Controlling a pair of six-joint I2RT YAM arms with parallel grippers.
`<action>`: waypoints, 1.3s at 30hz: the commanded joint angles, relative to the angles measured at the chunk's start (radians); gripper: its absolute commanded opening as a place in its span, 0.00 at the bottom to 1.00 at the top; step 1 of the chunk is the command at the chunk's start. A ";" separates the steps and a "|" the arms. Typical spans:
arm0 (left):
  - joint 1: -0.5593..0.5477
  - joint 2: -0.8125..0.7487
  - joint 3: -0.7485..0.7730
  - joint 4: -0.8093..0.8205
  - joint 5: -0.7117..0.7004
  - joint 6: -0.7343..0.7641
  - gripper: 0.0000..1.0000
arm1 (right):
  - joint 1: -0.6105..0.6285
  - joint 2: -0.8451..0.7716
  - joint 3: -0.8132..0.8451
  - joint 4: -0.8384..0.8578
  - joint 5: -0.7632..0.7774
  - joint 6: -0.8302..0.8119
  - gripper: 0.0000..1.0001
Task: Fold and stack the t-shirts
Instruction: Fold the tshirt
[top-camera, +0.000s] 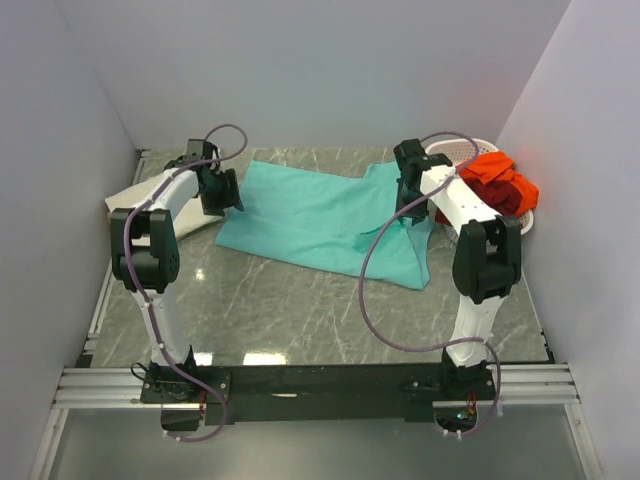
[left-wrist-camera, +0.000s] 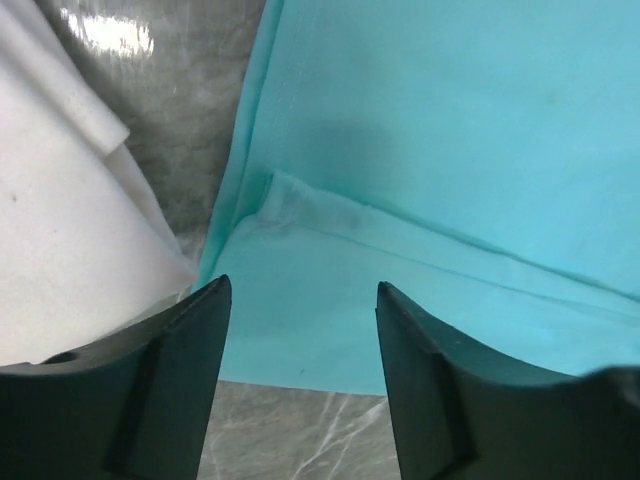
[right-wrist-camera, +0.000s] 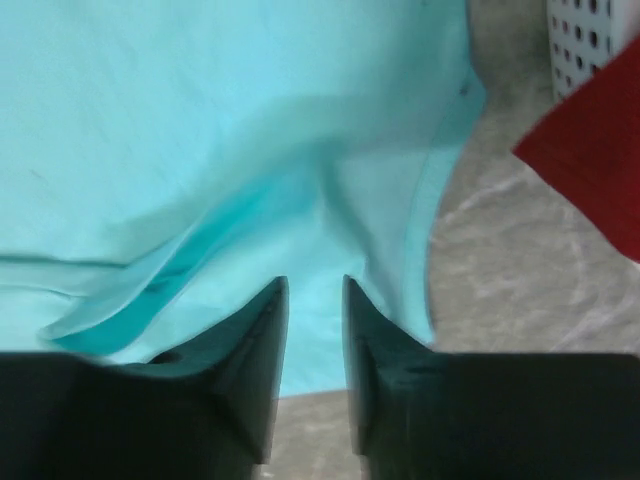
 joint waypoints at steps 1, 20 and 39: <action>-0.017 -0.025 0.090 0.013 0.021 0.001 0.66 | -0.016 0.039 0.131 0.006 -0.038 -0.017 0.48; -0.086 -0.148 -0.241 0.185 0.041 -0.054 0.73 | -0.027 -0.252 -0.352 0.153 -0.230 0.030 0.58; -0.086 -0.204 -0.464 0.248 -0.061 -0.054 0.75 | -0.087 -0.255 -0.607 0.238 -0.300 0.041 0.58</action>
